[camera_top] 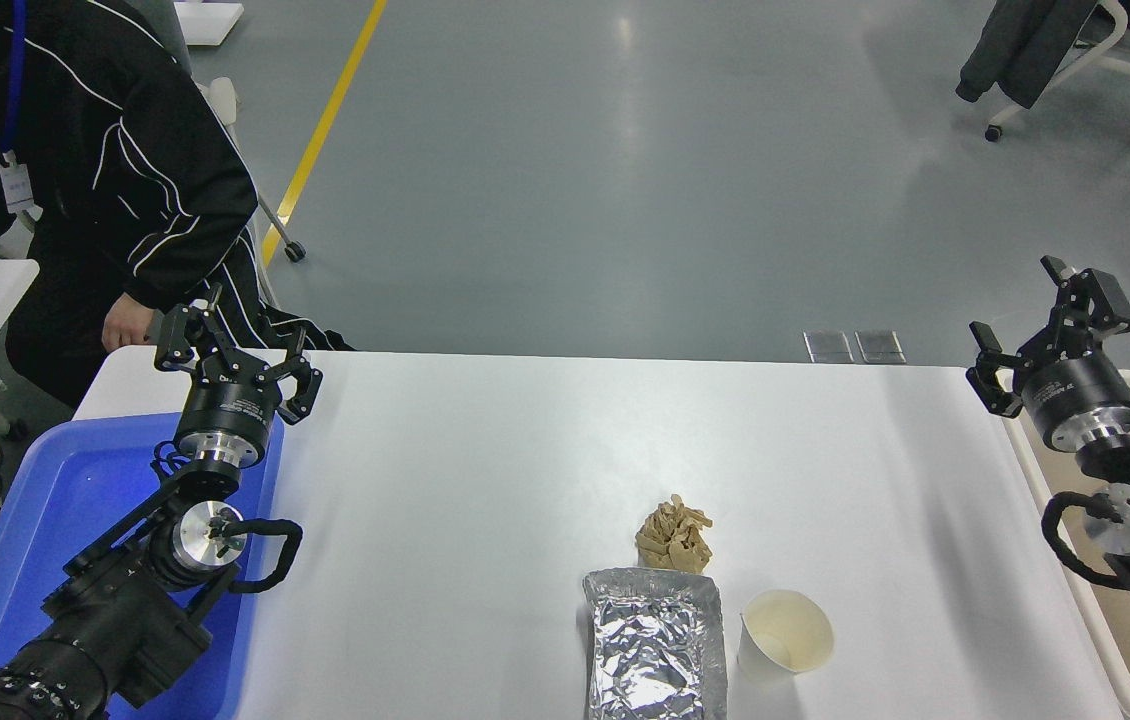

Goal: Dispose of the paper cup in the dustbin

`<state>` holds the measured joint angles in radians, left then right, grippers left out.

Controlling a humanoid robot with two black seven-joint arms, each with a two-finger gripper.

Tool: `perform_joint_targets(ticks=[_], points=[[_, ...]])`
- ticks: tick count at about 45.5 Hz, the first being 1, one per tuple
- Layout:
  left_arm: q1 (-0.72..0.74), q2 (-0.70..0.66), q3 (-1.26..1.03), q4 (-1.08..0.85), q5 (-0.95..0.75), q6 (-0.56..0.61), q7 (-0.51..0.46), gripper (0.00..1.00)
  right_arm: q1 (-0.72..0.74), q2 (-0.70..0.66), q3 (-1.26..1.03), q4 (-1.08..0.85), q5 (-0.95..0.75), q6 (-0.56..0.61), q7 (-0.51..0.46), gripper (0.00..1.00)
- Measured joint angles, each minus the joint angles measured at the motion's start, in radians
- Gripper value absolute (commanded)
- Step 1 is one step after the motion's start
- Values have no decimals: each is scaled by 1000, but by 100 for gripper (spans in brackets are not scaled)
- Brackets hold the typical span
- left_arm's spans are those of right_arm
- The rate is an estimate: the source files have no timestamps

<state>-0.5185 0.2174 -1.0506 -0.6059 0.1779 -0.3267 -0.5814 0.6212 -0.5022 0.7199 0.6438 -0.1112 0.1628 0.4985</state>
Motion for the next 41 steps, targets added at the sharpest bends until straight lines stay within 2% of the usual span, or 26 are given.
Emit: perform_joint_targets(ticks=[41], points=[[0,0,0,0,0,0,0,100,8,-13,34,0,2,9,0,99]])
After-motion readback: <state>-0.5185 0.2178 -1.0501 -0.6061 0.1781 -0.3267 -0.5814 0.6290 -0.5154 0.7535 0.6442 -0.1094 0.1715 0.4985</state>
